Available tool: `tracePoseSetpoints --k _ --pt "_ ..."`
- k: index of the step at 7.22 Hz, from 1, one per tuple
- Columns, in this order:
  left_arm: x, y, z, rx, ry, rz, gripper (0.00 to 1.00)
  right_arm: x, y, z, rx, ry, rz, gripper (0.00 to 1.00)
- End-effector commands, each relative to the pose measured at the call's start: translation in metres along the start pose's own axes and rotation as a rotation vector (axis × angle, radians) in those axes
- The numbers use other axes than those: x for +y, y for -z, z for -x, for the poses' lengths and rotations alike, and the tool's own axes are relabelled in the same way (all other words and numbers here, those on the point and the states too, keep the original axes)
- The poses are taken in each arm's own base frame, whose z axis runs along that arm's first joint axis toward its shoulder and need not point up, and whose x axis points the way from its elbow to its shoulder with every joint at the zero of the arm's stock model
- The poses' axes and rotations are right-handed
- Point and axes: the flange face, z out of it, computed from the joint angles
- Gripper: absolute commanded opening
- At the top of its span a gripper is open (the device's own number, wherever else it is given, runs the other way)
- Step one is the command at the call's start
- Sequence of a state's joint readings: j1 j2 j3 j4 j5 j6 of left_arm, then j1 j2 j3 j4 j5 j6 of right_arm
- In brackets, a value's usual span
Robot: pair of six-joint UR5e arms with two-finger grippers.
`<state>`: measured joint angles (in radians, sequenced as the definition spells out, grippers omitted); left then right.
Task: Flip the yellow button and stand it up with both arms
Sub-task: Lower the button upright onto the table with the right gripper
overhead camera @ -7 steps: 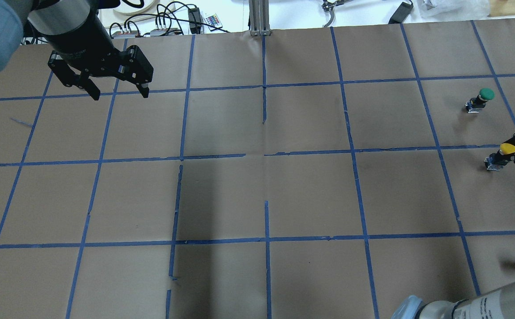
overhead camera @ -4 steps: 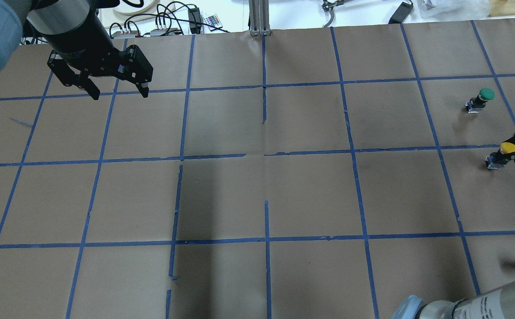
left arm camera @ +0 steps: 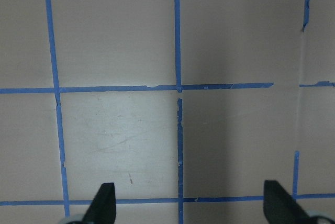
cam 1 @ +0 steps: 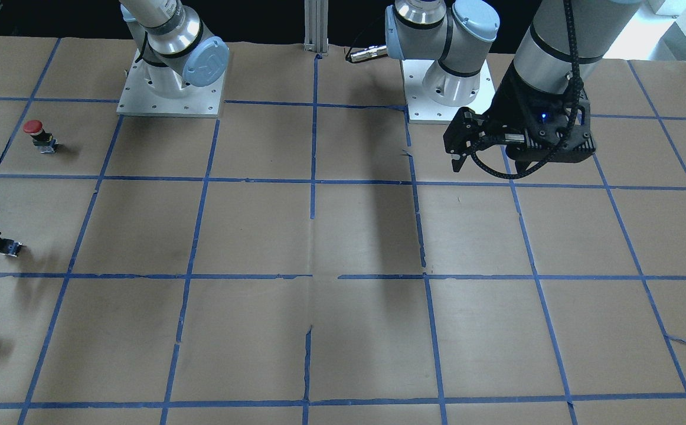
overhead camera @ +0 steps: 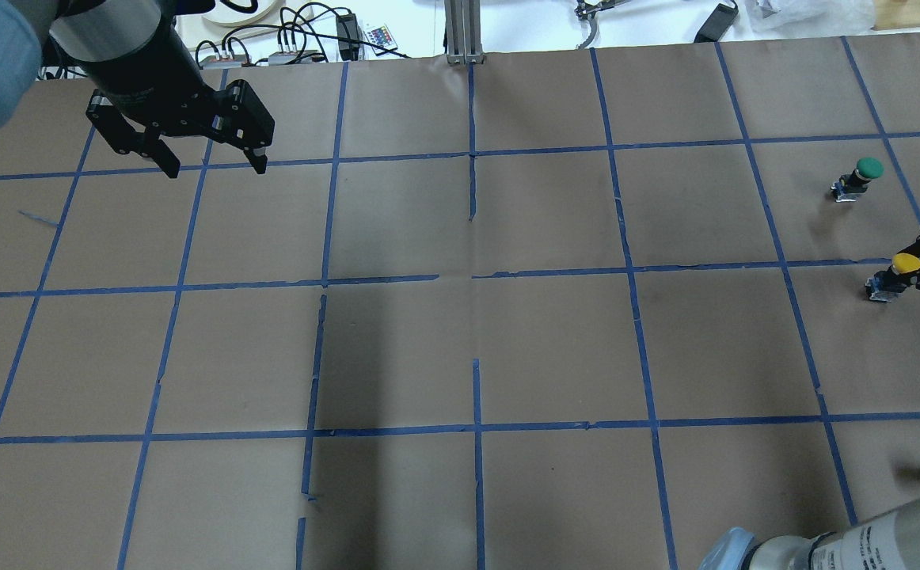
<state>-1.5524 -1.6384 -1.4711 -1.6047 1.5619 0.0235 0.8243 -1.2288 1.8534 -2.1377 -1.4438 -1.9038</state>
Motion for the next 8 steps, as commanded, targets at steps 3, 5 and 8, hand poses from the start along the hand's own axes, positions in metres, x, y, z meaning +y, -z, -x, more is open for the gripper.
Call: tracePoseSetpoints --k 3,5,8 --pt "0.000 0.001 0.000 0.000 0.000 -0.002 0.99 -0.001 0.002 0.002 -0.007 -0.006 0.000 0.77" --pt "-0.001 0.008 0.000 -0.003 -0.003 -0.014 1.00 -0.009 0.030 0.008 0.035 -0.066 0.015 0.78" --pt "0.000 0.009 0.007 -0.005 0.000 -0.006 1.00 -0.033 0.101 0.044 0.045 -0.426 0.016 0.93"
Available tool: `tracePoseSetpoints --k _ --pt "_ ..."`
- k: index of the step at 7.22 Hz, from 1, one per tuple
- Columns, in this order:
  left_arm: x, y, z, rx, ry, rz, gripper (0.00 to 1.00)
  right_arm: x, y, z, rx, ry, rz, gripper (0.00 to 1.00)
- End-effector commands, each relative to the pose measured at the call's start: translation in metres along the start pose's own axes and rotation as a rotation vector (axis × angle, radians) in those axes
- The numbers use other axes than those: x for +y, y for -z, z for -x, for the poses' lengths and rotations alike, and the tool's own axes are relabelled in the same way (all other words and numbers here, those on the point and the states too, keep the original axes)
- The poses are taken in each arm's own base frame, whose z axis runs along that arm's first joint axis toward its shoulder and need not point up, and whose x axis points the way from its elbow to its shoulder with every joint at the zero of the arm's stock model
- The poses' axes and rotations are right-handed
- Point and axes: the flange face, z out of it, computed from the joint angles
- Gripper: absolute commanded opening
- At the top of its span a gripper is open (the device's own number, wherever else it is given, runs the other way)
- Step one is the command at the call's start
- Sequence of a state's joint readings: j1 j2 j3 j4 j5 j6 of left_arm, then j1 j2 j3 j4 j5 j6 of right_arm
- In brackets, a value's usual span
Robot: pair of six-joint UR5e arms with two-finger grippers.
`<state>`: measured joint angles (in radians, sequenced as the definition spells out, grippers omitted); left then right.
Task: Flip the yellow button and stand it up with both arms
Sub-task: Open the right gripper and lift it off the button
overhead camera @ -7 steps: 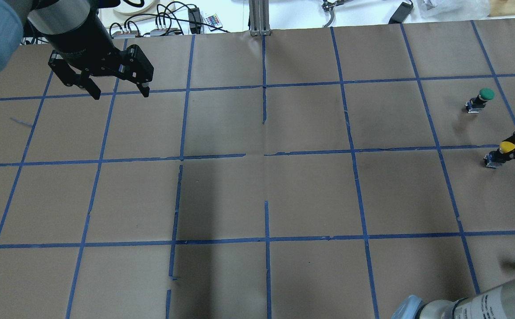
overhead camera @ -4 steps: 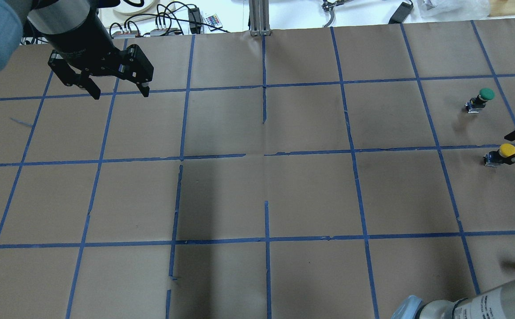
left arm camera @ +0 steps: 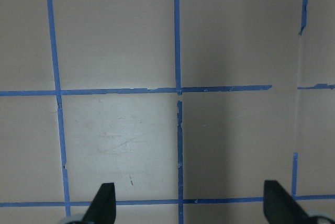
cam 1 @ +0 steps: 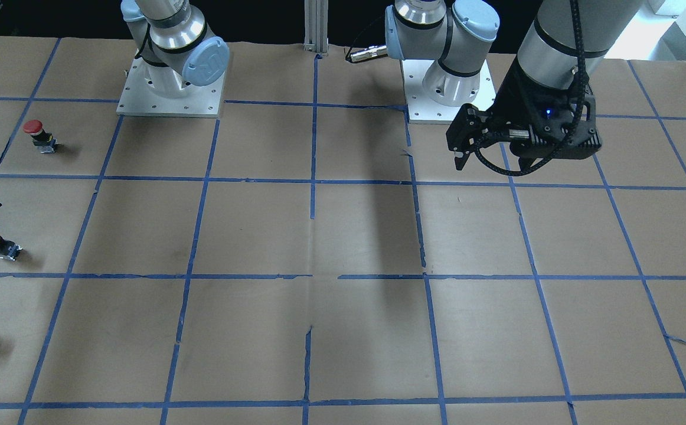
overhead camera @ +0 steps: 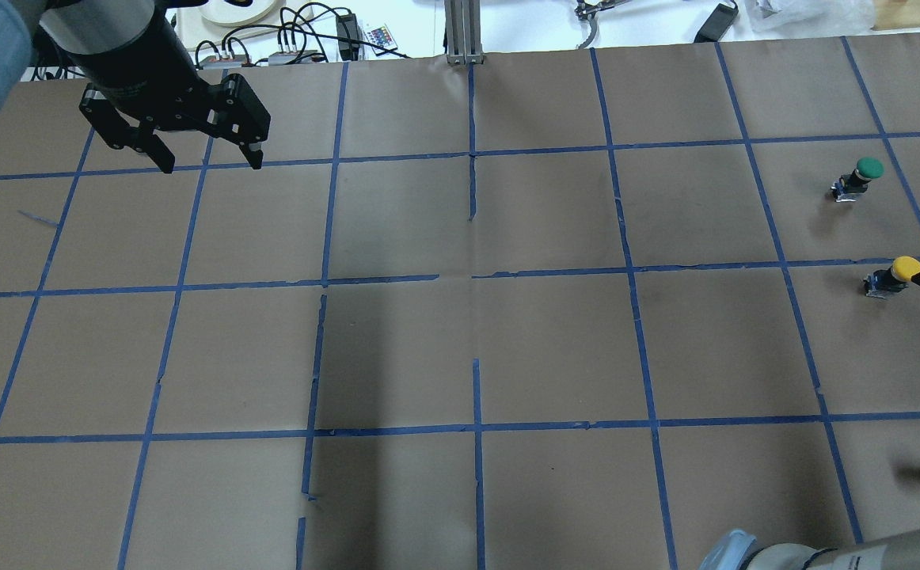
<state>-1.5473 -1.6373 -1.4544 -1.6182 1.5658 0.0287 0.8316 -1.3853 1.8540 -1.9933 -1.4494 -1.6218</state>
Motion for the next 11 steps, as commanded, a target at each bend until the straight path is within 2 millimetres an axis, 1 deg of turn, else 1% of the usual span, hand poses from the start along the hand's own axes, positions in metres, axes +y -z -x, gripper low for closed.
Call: tracePoseSetpoints --k 1,2,3,4,5,6,7,8,10,11 --pt "0.000 0.002 0.003 0.002 -0.001 -0.004 1.00 -0.014 0.051 0.028 0.050 -0.289 0.005 0.94" --pt "0.001 0.000 0.002 -0.002 -0.004 0.001 1.00 -0.037 0.064 0.041 0.062 -0.419 -0.002 0.99" --pt "0.000 0.002 0.002 -0.004 -0.006 -0.003 1.00 -0.065 0.075 0.063 0.071 -0.640 0.016 0.99" --pt "0.000 0.002 0.002 -0.002 -0.006 -0.007 1.00 -0.100 0.085 0.089 0.107 -0.830 0.028 0.99" --pt "-0.001 0.001 0.002 -0.001 -0.006 -0.004 1.00 -0.135 0.089 0.113 0.139 -0.929 0.042 1.00" --pt "0.000 0.002 0.002 -0.001 -0.006 -0.007 1.00 -0.165 0.085 0.145 0.105 -1.066 0.077 1.00" --pt "0.000 0.002 0.002 -0.002 -0.007 -0.008 1.00 -0.190 0.097 0.173 0.118 -1.179 0.053 1.00" --pt "0.000 0.002 0.002 -0.002 -0.007 -0.007 1.00 -0.211 0.101 0.200 0.091 -1.194 0.070 0.99" --pt "0.000 0.003 0.002 -0.002 -0.007 -0.010 1.00 -0.256 0.122 0.250 0.091 -1.221 0.097 0.99" --pt "0.000 0.003 0.001 -0.001 -0.009 -0.010 1.00 -0.271 0.141 0.268 0.096 -1.201 0.092 0.99"
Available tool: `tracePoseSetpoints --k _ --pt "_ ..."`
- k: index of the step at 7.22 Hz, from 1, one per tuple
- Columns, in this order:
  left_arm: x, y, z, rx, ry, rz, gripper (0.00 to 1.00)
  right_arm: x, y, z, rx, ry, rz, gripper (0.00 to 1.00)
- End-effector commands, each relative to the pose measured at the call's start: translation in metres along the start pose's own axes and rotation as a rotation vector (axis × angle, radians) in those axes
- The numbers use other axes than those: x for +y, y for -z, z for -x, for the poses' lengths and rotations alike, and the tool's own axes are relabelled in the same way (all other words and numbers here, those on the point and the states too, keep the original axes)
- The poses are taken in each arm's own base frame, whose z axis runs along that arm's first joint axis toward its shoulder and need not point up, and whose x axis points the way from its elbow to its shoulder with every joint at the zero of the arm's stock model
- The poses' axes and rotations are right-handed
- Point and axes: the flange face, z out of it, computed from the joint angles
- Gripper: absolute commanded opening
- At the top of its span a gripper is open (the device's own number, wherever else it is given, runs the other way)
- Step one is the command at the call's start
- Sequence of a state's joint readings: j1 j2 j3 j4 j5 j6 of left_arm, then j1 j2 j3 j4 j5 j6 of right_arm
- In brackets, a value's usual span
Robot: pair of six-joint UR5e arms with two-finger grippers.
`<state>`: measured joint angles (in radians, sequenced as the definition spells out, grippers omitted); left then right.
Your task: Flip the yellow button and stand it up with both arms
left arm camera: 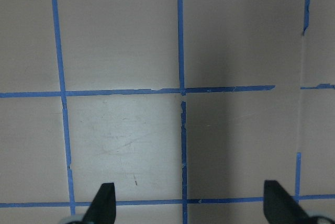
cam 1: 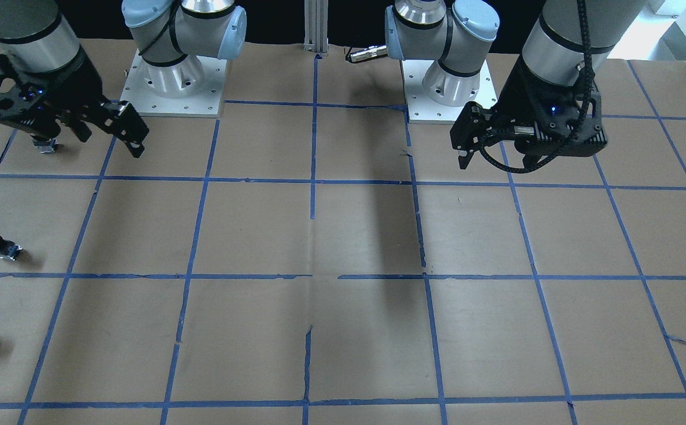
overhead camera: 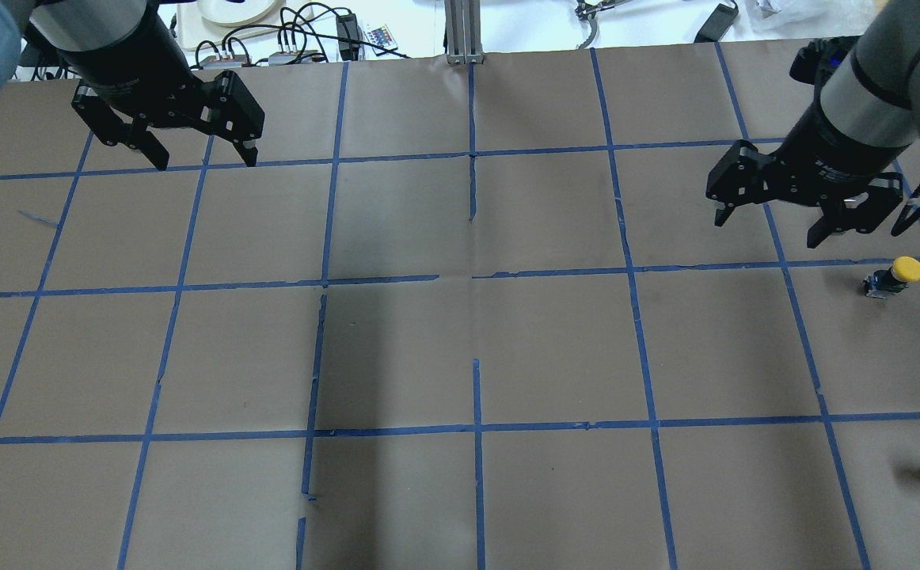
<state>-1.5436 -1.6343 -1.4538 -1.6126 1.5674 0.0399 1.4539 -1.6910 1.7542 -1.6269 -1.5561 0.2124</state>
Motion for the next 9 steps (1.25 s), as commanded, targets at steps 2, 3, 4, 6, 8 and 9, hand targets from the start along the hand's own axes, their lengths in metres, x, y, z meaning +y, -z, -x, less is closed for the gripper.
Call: tracePoseSetpoints --k 2,3,4,6,8,9 --pt "0.000 0.000 0.000 0.000 0.000 -0.002 1.00 0.034 0.034 0.041 0.010 0.053 0.023 1.00" --pt "0.000 -0.001 -0.001 0.003 0.002 0.001 1.00 0.039 0.039 0.038 0.010 0.061 0.012 1.00" --pt "0.002 0.000 -0.001 0.000 0.000 0.000 1.00 0.043 0.043 0.038 -0.001 0.065 0.006 1.00" --pt "0.000 0.001 -0.001 -0.001 0.002 -0.007 1.00 0.043 0.042 0.037 0.006 0.067 0.004 1.00" --pt "0.000 -0.001 -0.001 -0.002 0.008 -0.002 1.00 0.039 0.040 0.035 0.008 0.058 0.006 1.00" --pt "-0.001 0.001 -0.001 -0.002 0.008 -0.005 1.00 0.039 0.040 0.034 0.011 0.056 0.009 1.00"
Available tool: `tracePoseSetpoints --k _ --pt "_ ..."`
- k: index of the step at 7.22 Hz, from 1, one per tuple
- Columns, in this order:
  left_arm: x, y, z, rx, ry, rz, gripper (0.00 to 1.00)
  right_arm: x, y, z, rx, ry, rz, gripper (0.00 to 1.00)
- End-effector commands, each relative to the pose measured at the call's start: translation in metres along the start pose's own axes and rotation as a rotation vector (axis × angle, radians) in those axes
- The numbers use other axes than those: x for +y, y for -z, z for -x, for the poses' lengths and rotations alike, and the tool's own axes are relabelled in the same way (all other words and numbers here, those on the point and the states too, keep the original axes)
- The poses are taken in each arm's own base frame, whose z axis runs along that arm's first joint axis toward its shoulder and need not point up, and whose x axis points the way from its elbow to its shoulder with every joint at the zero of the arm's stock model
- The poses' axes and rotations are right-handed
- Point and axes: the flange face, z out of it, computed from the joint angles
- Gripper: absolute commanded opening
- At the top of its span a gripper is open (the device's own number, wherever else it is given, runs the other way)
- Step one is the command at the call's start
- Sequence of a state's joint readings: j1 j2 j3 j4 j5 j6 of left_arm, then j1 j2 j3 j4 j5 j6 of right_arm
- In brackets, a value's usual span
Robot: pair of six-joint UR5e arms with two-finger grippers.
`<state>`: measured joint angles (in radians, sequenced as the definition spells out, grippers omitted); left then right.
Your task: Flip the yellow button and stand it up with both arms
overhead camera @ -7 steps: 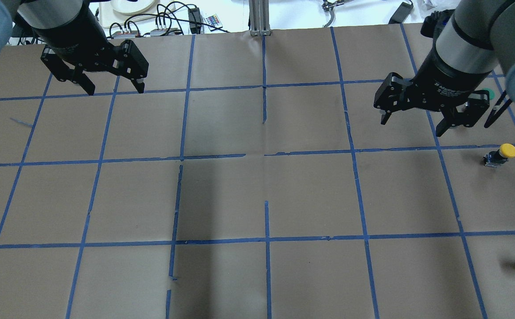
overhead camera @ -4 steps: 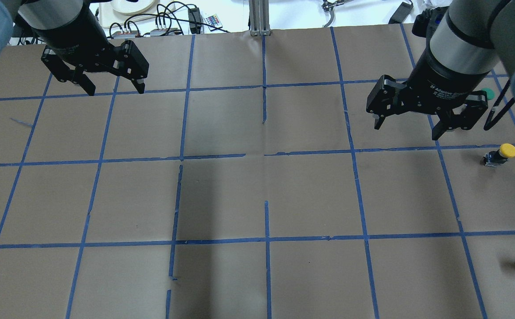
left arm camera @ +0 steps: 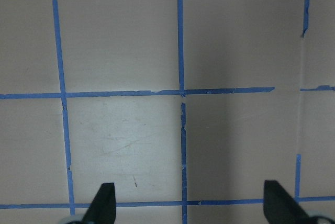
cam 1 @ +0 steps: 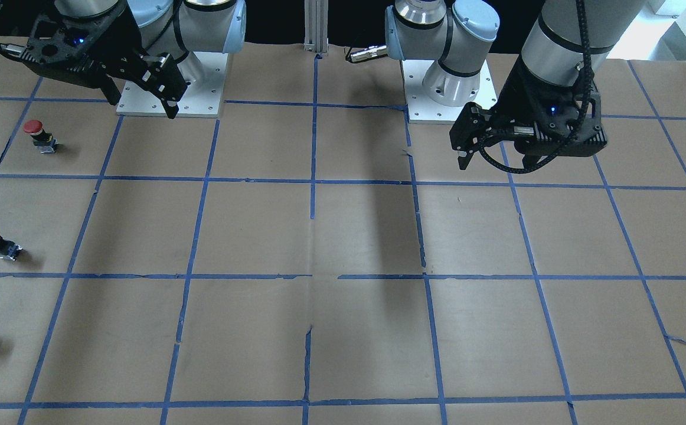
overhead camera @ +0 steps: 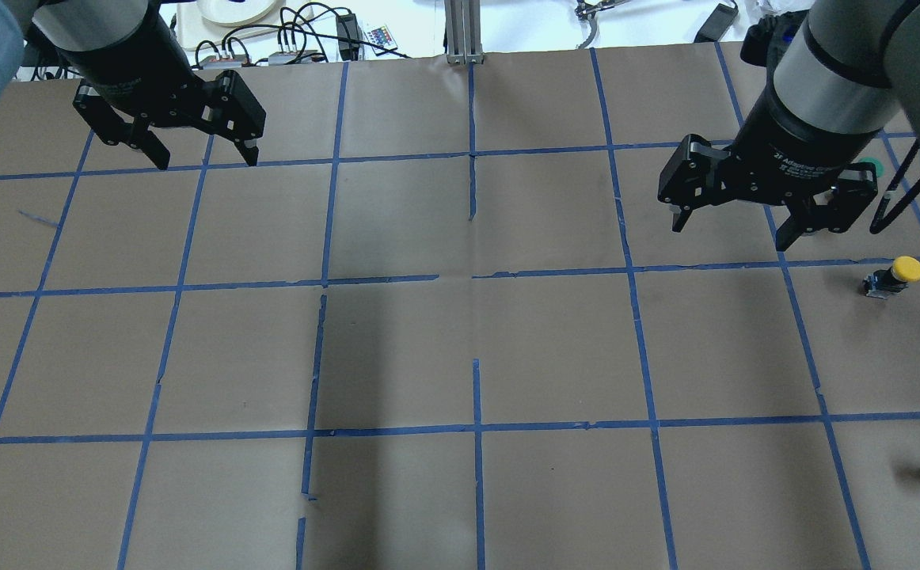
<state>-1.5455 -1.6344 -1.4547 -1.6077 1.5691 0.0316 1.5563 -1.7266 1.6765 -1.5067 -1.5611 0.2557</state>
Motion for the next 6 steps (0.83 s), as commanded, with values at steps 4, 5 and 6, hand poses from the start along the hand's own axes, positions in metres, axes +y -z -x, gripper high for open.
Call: tracePoseSetpoints --k 4,5,6 --pt "-0.0011 -0.0001 -0.0003 0.000 0.002 -0.001 1.00 0.0011 -0.0036 -0.0019 0.012 -0.005 0.027 1.00" --pt "-0.0016 -0.0009 -0.0003 0.000 0.002 0.000 1.00 0.0003 -0.0040 -0.0015 0.010 -0.003 0.026 1.00" --pt "-0.0020 -0.0005 -0.0003 0.000 0.002 -0.004 1.00 0.0008 -0.0034 -0.0017 0.010 -0.003 0.024 1.00"
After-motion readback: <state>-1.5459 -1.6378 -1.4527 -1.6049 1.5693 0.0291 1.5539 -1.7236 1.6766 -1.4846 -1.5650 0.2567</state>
